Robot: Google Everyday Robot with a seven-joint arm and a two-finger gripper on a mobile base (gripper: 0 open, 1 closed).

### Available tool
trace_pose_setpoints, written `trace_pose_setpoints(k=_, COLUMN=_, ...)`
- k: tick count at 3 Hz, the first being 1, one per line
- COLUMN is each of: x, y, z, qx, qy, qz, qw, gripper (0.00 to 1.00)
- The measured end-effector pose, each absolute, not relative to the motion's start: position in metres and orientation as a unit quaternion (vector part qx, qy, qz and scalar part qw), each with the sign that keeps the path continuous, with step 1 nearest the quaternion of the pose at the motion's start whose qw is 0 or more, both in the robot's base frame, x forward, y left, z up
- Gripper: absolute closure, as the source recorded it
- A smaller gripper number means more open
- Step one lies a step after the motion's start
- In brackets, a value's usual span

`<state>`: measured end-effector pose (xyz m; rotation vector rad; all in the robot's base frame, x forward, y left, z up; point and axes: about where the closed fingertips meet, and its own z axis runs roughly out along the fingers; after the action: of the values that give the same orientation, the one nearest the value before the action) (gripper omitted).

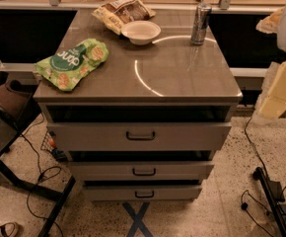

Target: Move redbull can near green rice chip bag

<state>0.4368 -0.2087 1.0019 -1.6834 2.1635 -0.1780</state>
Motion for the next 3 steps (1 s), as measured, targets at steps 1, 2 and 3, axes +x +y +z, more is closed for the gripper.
trace_pose_setpoints(k=1, x=0.437, y=-0.209, z=1.002, qx=-0.601, qy=0.772, qz=-0.064, qw=0.196, gripper=0.0)
trace_pose_setpoints(k=2, x=0.443, y=-0.211, z=1.003, qx=-0.597, qy=0.772, qz=-0.071, qw=0.209, gripper=0.0)
trace_pose_setpoints(k=3, x=0.469, y=-0.225, z=1.004, qx=-0.572, qy=0.775, qz=-0.084, qw=0.253, gripper=0.0)
